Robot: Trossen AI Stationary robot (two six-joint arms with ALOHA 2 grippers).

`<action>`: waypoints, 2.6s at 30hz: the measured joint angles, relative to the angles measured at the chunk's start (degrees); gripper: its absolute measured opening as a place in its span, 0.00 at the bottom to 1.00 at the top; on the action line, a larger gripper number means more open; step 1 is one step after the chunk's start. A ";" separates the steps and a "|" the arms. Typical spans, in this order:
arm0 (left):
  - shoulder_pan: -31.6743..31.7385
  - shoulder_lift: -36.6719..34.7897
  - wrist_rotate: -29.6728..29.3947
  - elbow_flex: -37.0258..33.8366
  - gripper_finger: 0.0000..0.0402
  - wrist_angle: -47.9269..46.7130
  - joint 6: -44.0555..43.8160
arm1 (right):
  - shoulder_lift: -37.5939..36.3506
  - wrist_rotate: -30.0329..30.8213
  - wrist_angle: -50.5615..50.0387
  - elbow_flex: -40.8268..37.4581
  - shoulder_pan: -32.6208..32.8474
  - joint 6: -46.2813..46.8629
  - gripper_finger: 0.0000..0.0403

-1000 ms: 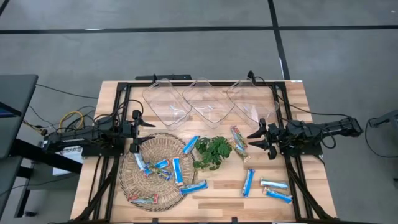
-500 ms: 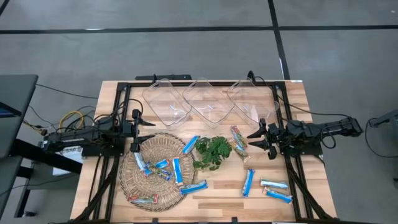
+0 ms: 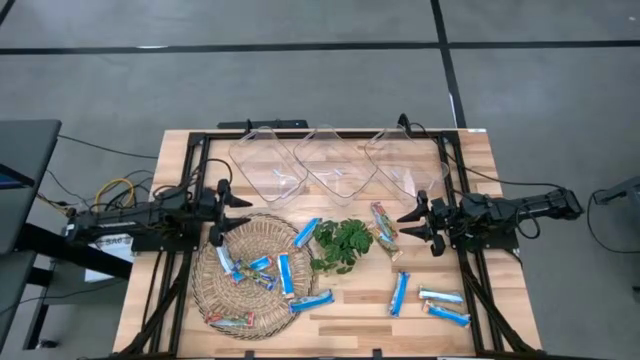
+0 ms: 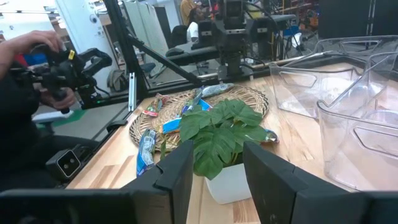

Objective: Pick and place Granola Bars by type
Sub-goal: Put the red granola bar into the left transparent bin

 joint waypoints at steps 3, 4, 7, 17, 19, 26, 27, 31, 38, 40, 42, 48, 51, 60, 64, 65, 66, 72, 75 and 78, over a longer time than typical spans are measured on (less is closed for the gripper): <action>-0.55 3.93 -0.62 0.02 0.55 -0.10 -0.01 | 0.00 0.00 -0.01 0.01 -0.01 -0.01 0.33; -0.95 5.32 -0.47 0.02 0.55 -0.08 0.68 | 0.00 0.00 0.01 -0.02 -0.02 0.01 0.33; -2.50 10.39 -0.35 0.88 0.55 -1.05 1.92 | 0.00 0.00 0.00 -0.01 -0.02 0.00 0.33; -12.34 36.68 -11.90 15.44 0.55 -3.60 1.87 | 0.00 0.00 -0.01 -0.01 -0.01 0.00 0.33; -14.71 43.16 -15.02 19.84 0.55 -5.07 1.37 | 0.00 0.00 -0.01 -0.01 -0.02 0.01 0.33; -20.17 63.76 -20.52 33.36 0.55 -7.80 -6.20 | 0.00 -0.01 0.01 0.00 -0.01 0.01 0.33; -20.75 66.17 -20.56 35.04 0.55 -7.90 -7.73 | 0.00 0.00 0.01 0.00 -0.02 0.01 0.33; -22.91 73.61 -24.06 40.51 0.55 -8.02 -11.89 | 0.00 0.00 0.00 -0.02 -0.01 0.00 0.33; -23.67 82.10 -29.27 44.95 0.55 -11.27 -16.37 | 0.00 -0.02 -0.01 0.01 0.00 0.01 0.33; -23.67 84.19 -29.84 45.23 0.55 -11.61 -17.10 | 0.00 -0.02 0.00 0.00 -0.02 0.00 0.33; -23.67 85.71 -30.59 45.24 0.55 -11.72 -17.75 | 0.00 -0.02 -0.01 0.00 0.00 0.01 0.33; -23.63 89.35 -31.12 45.31 0.55 -10.96 -18.41 | 0.00 0.00 -0.01 -0.01 -0.01 0.01 0.33; -23.65 89.70 -31.09 45.31 0.55 -11.31 -19.18 | 0.00 0.00 0.00 0.00 -0.02 0.00 0.33; -23.82 89.70 -30.72 45.31 0.55 -11.04 -19.79 | 0.00 0.00 0.01 0.01 0.00 0.01 0.33; -23.86 89.73 -30.77 45.31 0.55 -9.40 -19.82 | 0.00 -0.02 0.01 -0.02 -0.02 0.01 0.33; -23.87 90.44 -30.82 45.31 0.55 -8.54 -19.81 | 0.00 -0.01 0.00 0.00 -0.01 0.01 0.33; -23.87 91.45 -30.84 45.35 0.55 -7.15 -19.77 | 0.00 -0.01 0.00 0.01 -0.02 0.00 0.33; -23.76 96.19 -29.82 45.24 0.55 -1.19 -17.31 | -0.02 0.00 0.17 -0.02 -0.02 -0.01 0.33; -23.56 96.21 -31.16 45.31 0.55 -0.63 -17.02 | -0.09 0.00 0.12 -0.02 -0.02 0.01 0.33; -23.35 96.21 -32.22 45.31 0.55 -1.48 -17.04 | -0.03 0.00 0.05 -0.02 -0.01 0.01 0.33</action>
